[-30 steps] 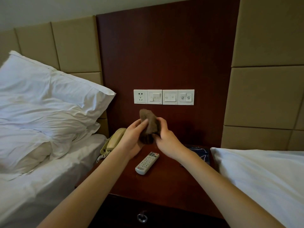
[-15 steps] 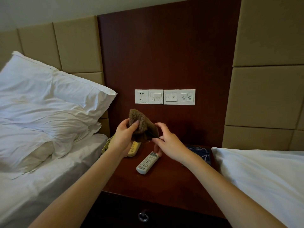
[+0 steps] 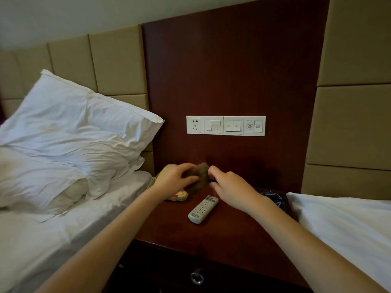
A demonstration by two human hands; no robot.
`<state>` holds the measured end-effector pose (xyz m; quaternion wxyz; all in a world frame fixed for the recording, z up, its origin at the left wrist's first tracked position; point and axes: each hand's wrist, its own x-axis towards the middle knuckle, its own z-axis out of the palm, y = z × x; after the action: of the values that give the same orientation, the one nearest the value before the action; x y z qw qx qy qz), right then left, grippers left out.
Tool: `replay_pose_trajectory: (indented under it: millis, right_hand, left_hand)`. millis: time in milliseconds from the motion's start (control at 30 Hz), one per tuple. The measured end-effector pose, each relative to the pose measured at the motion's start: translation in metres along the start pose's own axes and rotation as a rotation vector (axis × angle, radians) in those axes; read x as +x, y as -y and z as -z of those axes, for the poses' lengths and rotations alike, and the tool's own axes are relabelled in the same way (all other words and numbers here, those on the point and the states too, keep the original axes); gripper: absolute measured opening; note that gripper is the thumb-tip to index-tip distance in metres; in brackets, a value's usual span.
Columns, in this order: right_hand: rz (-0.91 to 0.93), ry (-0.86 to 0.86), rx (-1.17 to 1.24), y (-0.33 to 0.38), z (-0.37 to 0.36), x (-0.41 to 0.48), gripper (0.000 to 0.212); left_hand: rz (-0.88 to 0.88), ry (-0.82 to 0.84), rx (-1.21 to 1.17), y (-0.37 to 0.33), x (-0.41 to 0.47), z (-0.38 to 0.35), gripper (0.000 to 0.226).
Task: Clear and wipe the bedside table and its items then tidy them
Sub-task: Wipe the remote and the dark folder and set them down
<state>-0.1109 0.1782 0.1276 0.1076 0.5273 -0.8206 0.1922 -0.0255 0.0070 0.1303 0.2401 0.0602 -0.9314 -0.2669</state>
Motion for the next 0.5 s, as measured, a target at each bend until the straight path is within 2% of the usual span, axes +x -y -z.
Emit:
replay_pose_trajectory:
  millis: [33, 100, 200, 367, 500]
  right_hand:
    - [0.054, -0.003, -0.125, 0.0, 0.0, 0.0, 0.016]
    - [0.128, -0.024, -0.277, 0.001, 0.0, -0.001, 0.025]
    - [0.17, -0.08, -0.359, 0.0, -0.003, -0.003, 0.027]
    - [0.105, -0.104, -0.25, -0.003, -0.007, -0.007, 0.02]
    - [0.016, -0.091, -0.012, -0.008, 0.004, -0.006, 0.012]
  left_hand:
    - [-0.035, 0.034, 0.119, 0.002, -0.003, -0.004, 0.046]
    - [-0.028, 0.084, 0.164, -0.002, -0.016, -0.009, 0.038]
    - [0.033, 0.054, 0.226, -0.001, -0.029, -0.017, 0.032]
    - [0.076, -0.012, 0.251, 0.005, -0.036, -0.023, 0.02]
    - [0.08, -0.068, 0.235, -0.004, -0.031, -0.02, 0.03]
